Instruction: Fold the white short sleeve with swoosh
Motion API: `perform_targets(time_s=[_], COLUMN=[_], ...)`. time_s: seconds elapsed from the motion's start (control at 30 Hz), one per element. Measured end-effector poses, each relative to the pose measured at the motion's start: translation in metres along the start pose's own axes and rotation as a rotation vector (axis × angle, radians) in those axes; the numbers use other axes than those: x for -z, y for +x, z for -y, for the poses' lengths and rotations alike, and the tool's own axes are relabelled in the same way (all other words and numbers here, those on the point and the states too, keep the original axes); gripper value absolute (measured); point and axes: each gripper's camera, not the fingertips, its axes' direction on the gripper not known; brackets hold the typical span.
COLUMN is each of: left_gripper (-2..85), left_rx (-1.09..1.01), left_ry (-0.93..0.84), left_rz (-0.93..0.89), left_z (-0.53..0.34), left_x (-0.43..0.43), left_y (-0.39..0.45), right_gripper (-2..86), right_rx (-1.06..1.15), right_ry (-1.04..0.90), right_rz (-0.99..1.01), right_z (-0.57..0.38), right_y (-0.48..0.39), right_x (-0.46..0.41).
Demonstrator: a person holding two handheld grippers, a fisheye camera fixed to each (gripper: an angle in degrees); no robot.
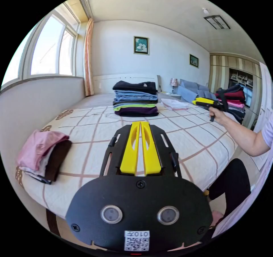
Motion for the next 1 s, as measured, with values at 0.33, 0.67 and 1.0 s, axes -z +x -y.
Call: perform_targets(time_s=[0.33, 0.67, 1.0], left_gripper=[-0.2, -0.2, -0.1], left_rx=[0.048, 0.146, 0.170], left_ry=[0.128, 0.241, 0.302], left_rz=[-0.537, -0.566, -0.768], left_z=[-0.033, -0.072, -0.084], left_x=[-0.131, -0.134, -0.161], left_y=[0.002, -0.033, -0.058], right_gripper=[13.0, 5.7, 2.6], right_rx=[0.111, -0.013, -0.112], right_ry=[-0.208, -0.420, -0.421], right_rz=[-0.112, -0.147, 0.048], right_z=[0.065, 0.101, 0.141], right_y=[0.046, 0.109, 0.212], right_x=[-0.244, -0.319, -0.204])
